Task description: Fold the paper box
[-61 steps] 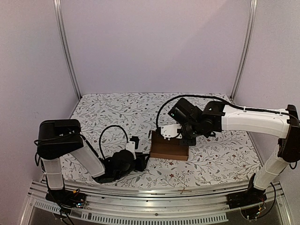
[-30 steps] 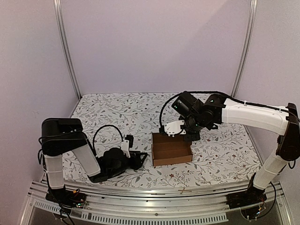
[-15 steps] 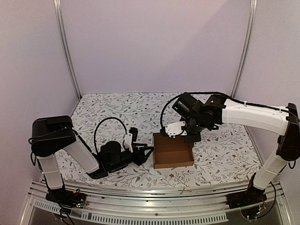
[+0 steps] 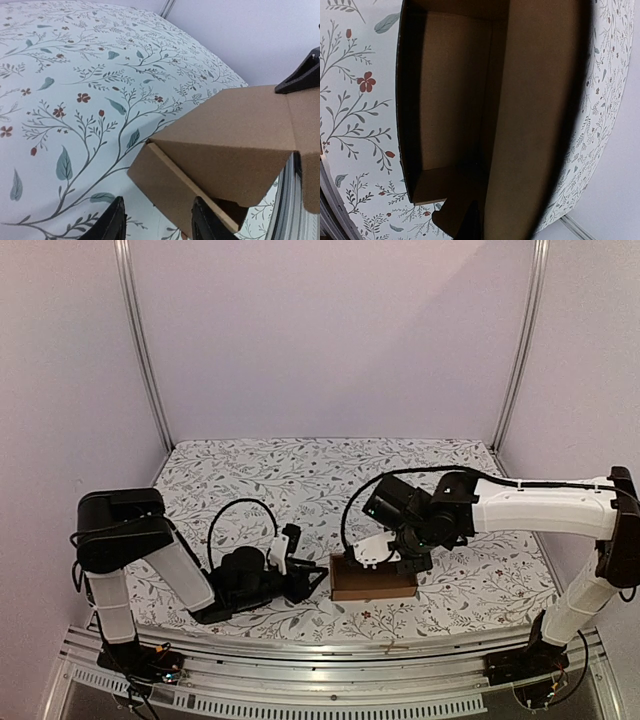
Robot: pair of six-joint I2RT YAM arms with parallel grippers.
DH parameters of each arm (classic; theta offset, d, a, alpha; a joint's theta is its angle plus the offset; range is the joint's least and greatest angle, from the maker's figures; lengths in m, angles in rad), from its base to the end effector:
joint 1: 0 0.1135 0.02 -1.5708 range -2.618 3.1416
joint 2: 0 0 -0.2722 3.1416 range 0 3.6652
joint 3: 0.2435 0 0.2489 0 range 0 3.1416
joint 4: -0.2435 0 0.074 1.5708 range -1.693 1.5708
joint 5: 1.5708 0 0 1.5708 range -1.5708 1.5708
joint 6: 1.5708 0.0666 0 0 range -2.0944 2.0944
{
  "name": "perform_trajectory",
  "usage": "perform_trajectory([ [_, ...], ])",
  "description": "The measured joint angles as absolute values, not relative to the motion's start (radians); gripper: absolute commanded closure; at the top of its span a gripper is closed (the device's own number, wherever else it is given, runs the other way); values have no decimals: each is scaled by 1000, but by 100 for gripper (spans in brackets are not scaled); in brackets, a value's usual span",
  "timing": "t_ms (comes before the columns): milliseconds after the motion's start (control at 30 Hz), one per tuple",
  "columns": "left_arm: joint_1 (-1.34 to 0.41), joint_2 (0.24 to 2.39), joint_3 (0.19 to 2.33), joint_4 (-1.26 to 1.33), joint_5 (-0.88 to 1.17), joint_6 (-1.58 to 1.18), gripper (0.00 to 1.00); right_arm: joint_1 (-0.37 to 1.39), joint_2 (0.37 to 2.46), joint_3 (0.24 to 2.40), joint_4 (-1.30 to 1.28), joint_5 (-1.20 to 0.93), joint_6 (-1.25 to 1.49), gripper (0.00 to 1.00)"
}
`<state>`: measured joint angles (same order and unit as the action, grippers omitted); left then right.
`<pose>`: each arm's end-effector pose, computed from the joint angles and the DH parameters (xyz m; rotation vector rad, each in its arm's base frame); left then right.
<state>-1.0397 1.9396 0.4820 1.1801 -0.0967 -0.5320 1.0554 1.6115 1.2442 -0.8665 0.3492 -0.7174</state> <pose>0.1777 -0.2899 0.0957 0.4248 1.9237 -0.9841 0.1791 0.2700 0.2258 -2.0605 1.7869 -0.3960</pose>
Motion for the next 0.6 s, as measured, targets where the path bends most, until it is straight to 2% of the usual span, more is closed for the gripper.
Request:
perform_trajectory([
  [100, -1040, 1938, 429, 1185, -97, -540, 55, 1093, 1599, 1219, -863, 369, -726, 93],
  [267, -1040, 1893, 353, 1188, -104, -552, 55, 1139, 1592, 1172, -847, 385, -746, 78],
  [433, -1040, 1803, 298, 1174, -138, -553, 55, 1179, 1617, 1151, -872, 345, -737, 46],
  [467, -1040, 1783, 297, 1163, -146, -550, 55, 1180, 1632, 1154, -885, 330, -728, 33],
  [500, -1040, 1765, 297, 1154, -151, -548, 55, 1181, 1654, 1159, -903, 309, -720, 7],
  [533, -1040, 1746, 299, 1139, -157, -546, 55, 1182, 1679, 1167, -920, 290, -706, 1],
  [600, -1040, 1713, 301, 1117, -168, -541, 55, 1183, 1726, 1175, -945, 255, -681, 1],
])
